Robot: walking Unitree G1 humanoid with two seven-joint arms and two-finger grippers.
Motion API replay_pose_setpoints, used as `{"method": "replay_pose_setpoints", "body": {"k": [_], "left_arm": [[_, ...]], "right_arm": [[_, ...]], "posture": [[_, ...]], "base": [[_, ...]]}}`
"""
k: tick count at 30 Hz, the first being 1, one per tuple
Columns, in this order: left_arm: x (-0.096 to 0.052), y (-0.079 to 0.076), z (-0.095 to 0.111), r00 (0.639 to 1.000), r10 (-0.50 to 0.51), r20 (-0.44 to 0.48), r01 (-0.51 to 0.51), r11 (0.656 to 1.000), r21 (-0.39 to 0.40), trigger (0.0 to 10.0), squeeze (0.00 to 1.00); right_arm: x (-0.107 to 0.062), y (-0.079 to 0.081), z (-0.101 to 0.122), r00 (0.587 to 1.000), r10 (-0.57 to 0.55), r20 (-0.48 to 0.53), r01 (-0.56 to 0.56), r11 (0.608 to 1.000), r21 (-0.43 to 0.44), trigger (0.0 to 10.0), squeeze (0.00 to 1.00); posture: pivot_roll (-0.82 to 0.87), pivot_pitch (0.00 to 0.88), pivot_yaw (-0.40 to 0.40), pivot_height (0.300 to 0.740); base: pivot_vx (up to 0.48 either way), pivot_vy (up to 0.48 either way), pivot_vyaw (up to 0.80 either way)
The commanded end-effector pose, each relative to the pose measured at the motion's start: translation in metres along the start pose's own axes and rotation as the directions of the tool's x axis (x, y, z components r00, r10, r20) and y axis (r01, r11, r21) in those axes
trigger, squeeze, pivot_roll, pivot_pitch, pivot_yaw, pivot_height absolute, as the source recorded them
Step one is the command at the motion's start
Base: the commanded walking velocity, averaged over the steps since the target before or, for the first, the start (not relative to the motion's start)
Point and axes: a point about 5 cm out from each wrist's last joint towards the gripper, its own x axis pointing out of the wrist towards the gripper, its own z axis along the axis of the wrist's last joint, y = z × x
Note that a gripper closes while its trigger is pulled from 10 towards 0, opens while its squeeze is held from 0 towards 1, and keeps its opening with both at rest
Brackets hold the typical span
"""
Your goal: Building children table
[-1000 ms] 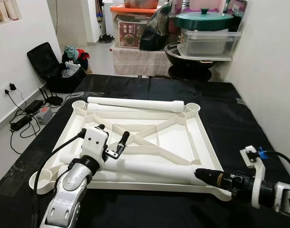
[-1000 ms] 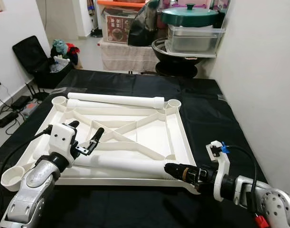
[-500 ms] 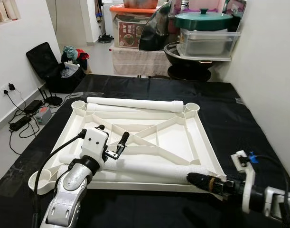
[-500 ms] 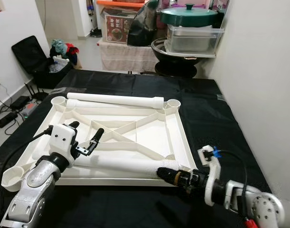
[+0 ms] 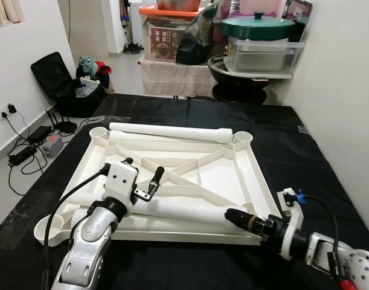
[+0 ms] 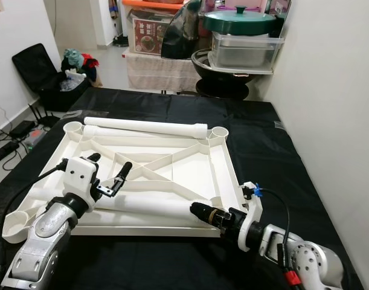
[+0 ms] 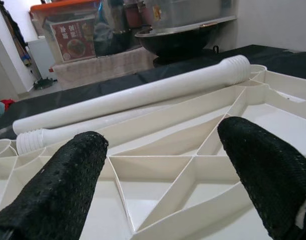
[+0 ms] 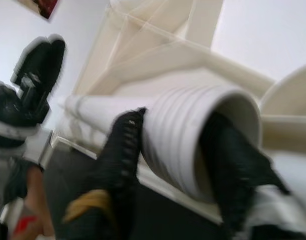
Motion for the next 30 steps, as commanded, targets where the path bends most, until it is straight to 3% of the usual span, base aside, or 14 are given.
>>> {"method": "replay_pose_setpoints", "body": {"k": [1,11,13,15,17,18,19,21,22,23,27,29,30], "left_arm": [[0.000,-0.001,-0.003,1.000,-0.003,-0.009,0.003,1.000,0.017,10.0,0.00],[0.000,0.001,-0.004,1.000,-0.009,-0.015,0.009,1.000,0.027,10.0,0.00],[0.001,0.001,-0.004,1.000,-0.010,-0.015,0.010,0.999,0.031,10.0,0.00],[0.001,0.001,-0.004,1.000,-0.010,-0.015,0.010,0.999,0.031,10.0,0.00],[0.002,0.001,-0.004,1.000,-0.013,-0.014,0.013,0.999,0.031,10.0,0.00],[0.002,0.001,-0.004,1.000,-0.013,-0.014,0.013,0.999,0.031,10.0,0.00],[0.002,0.001,-0.004,1.000,-0.014,-0.013,0.014,0.999,0.030,10.0,0.00],[0.002,0.001,-0.004,1.000,-0.014,-0.013,0.014,0.999,0.030,10.0,0.00],[0.003,0.002,-0.004,1.000,-0.013,-0.012,0.013,1.000,0.026,10.0,0.00],[0.003,0.002,-0.004,1.000,-0.013,-0.012,0.013,1.000,0.026,10.0,0.00],[0.006,0.003,-0.001,1.000,-0.003,-0.002,0.003,0.999,-0.054,10.0,0.00],[0.006,0.003,-0.001,1.000,-0.003,-0.002,0.003,0.999,-0.054,10.0,0.00],[0.007,0.003,0.001,1.000,0.000,0.008,0.001,0.994,-0.107,10.0,0.00]], "right_arm": [[-0.001,-0.005,0.000,0.999,-0.028,0.025,0.027,0.999,0.016,0.0,0.00],[0.003,0.003,-0.008,0.996,0.045,0.079,-0.052,0.995,0.085,0.0,0.00],[0.002,0.010,0.004,0.976,0.121,0.183,-0.145,0.982,0.121,0.0,0.00],[0.002,0.010,0.004,0.976,0.121,0.183,-0.145,0.982,0.121,0.0,0.00],[-0.002,0.024,0.026,0.921,0.239,0.307,-0.282,0.954,0.104,0.0,0.00],[-0.002,0.024,0.026,0.921,0.239,0.307,-0.282,0.954,0.104,0.0,0.00],[-0.004,0.033,0.036,0.883,0.312,0.350,-0.359,0.930,0.076,0.0,0.00],[-0.004,0.033,0.036,0.883,0.312,0.350,-0.359,0.930,0.076,0.0,0.00],[-0.007,0.042,0.043,0.845,0.375,0.381,-0.424,0.904,0.050,0.0,0.00],[-0.007,0.042,0.043,0.845,0.375,0.381,-0.424,0.904,0.050,0.0,0.00],[-0.023,0.060,0.063,0.696,0.543,0.470,-0.597,0.801,-0.040,0.0,0.00],[-0.023,0.060,0.063,0.696,0.543,0.470,-0.597,0.801,-0.040,0.0,0.00],[-0.023,0.061,0.064,0.686,0.548,0.479,-0.604,0.796,-0.044,0.0,0.00]], "posture": [[0.05,0.000,-0.080,0.740],[0.05,0.000,-0.071,0.740],[0.05,0.000,-0.066,0.740],[0.05,0.000,-0.066,0.740],[0.05,0.000,-0.062,0.740],[0.05,0.000,-0.062,0.740],[0.06,0.000,-0.061,0.740],[0.06,0.000,-0.061,0.740],[0.06,0.000,-0.063,0.740],[0.06,0.000,-0.063,0.740],[0.06,0.000,-0.059,0.740],[0.06,0.000,-0.059,0.740],[0.06,0.000,-0.059,0.740]], "base": [[0.000,0.000,0.00],[0.000,0.000,0.00],[0.000,0.000,0.00],[0.000,0.000,0.00],[0.000,0.000,0.00],[0.000,0.000,0.00],[0.000,0.000,0.00],[0.000,0.000,0.00],[0.000,0.000,0.00],[0.000,0.000,0.00],[0.000,0.000,0.00],[0.000,0.000,0.00],[0.000,0.000,0.00]]}}
